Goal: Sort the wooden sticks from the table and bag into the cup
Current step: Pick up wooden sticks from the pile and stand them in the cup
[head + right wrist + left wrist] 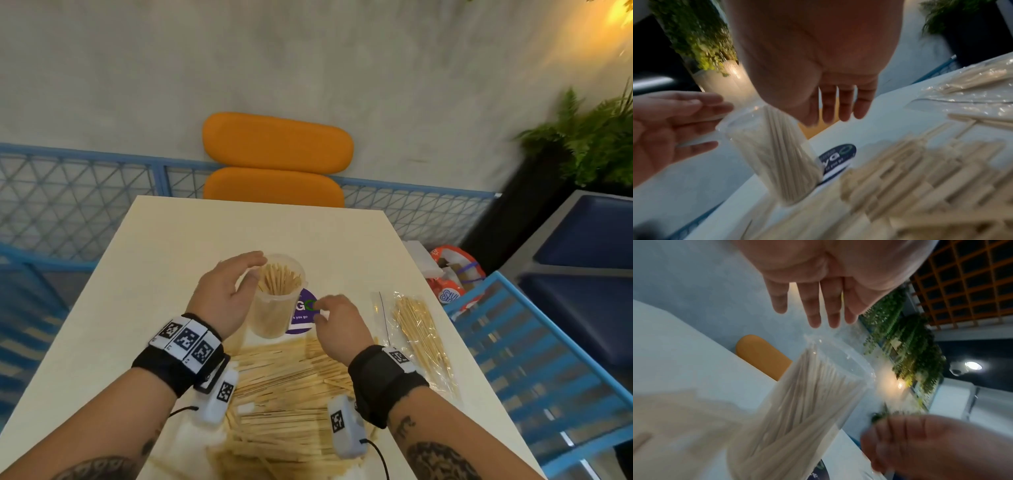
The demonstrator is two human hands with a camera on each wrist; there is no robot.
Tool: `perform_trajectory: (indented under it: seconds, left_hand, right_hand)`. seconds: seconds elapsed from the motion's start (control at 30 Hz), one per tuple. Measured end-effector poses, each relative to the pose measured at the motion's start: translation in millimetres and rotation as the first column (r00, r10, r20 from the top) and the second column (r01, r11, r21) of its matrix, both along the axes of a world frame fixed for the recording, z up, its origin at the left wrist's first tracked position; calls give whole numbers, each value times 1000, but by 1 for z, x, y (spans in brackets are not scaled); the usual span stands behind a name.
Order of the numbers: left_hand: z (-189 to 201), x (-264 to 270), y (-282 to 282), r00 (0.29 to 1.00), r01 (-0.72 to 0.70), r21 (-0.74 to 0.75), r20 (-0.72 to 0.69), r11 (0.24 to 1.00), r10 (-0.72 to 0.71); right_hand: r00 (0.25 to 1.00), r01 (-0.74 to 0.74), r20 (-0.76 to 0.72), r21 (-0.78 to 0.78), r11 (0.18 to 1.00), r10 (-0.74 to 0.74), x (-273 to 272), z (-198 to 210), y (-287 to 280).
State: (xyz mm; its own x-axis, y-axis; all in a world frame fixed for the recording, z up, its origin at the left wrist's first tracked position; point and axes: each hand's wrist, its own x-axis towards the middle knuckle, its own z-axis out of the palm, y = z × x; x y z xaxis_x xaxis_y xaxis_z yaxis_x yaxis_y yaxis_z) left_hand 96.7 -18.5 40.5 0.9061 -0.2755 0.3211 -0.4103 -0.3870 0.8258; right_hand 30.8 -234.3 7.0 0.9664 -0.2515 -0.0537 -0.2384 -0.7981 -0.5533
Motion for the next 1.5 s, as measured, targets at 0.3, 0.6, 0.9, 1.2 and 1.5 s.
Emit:
perform_trajectory:
  seconds: [0.3, 0.6, 0.9, 1.2, 1.5]
  left_hand:
    - [-49, -16, 64, 854, -257, 232, -399, 938, 333]
    - [-80, -55, 66, 721, -245, 314, -574, 917, 389]
    - [-81, -69, 66, 762, -145, 341, -560, 929, 325]
    - [-67, -75, 54, 818, -205, 213, -499, 955, 286]
    - [-35, -87, 11, 886, -84, 13, -458, 996, 80]
  right_hand:
    - [869, -438, -322, -146, 887, 376, -3, 6, 72]
    - [854, -478, -404, -360, 802, 327, 10, 0, 136]
    - [805, -549, -485, -389, 740, 342, -10, -5, 119]
    - [873, -441, -368, -318, 839, 320, -21, 11, 101]
    - [977, -207, -47, 15, 978, 208, -33, 61, 67]
